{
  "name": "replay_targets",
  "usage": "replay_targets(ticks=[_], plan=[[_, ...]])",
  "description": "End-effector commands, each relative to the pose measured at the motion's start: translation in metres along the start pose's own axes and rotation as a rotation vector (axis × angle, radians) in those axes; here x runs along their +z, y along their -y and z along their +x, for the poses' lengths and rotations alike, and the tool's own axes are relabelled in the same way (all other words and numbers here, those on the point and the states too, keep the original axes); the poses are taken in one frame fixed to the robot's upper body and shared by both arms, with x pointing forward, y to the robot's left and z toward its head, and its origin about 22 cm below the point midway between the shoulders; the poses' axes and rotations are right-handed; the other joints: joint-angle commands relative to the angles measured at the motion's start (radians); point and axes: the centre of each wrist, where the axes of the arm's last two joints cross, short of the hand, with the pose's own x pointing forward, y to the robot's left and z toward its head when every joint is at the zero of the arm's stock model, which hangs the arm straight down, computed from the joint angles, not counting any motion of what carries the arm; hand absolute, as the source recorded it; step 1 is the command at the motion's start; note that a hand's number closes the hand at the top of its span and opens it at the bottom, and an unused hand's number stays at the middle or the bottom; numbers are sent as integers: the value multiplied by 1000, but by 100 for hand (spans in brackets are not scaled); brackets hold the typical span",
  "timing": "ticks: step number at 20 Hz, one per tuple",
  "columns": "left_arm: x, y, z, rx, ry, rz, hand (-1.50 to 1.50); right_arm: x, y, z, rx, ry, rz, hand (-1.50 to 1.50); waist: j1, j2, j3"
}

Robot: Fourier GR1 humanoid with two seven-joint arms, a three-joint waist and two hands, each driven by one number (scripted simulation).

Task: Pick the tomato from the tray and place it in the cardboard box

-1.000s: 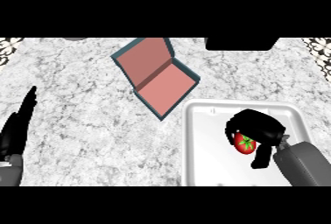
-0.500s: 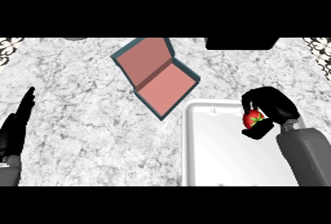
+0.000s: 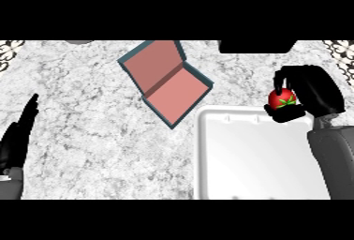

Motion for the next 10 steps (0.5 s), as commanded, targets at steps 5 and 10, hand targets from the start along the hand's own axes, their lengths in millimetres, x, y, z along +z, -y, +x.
replay_targets(ticks=[5, 10], plan=[[-1, -2, 9, -10, 10, -9, 0, -7, 59, 62, -78, 180, -151, 150, 4, 0, 0], [-3, -2, 5, -4, 9, -12, 0, -37, 66, 93, -187, 231, -119, 150, 11, 3, 0]])
